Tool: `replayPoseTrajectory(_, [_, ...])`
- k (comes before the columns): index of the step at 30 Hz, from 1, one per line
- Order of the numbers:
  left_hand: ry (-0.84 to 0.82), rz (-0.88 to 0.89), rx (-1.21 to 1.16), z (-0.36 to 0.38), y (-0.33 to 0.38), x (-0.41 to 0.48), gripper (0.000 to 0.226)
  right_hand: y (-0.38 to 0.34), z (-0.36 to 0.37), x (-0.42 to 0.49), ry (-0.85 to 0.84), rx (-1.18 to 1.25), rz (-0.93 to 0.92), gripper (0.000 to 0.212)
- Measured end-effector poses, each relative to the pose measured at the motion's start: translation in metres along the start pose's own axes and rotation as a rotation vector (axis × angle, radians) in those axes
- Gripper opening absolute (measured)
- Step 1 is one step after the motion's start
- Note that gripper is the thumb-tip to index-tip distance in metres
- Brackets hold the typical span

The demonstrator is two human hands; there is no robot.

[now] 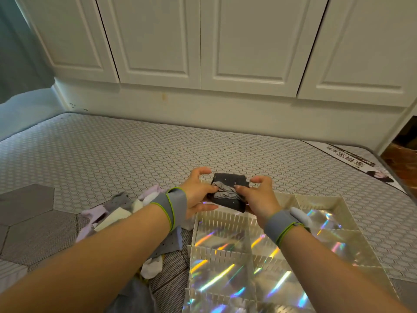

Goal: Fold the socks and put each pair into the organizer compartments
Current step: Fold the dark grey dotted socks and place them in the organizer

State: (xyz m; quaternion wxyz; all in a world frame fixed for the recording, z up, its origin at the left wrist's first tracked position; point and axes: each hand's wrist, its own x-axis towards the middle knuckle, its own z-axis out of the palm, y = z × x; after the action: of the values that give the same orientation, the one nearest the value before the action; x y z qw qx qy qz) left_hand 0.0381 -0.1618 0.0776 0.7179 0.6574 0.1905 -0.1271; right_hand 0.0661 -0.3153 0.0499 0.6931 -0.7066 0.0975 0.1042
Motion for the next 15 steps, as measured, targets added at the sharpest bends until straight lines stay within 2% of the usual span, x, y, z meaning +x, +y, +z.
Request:
replayPoseTrajectory(2, [0.045,0.011,0.032,0.000,-0.005,0.007,0.033,0.009,0.003,0.008,-0.012,-0.065,-0.047,0.030])
replayPoseTrajectory(6, [0.076,0.027,0.155,-0.007,-0.016,0.026,0.036,0.021,0.005,0.028,-0.031,-0.202,-0.108,0.033])
replayPoseTrajectory(10, [0.124,-0.016,0.184,-0.030,-0.020,0.042,0.035,0.031,0.006,0.052,-0.006,-0.322,-0.055,0.037])
replayPoseTrajectory(15, [0.137,-0.119,0.094,-0.064,-0.029,0.051,0.028,0.048,0.020,0.078,-0.049,-0.510,0.021,0.039])
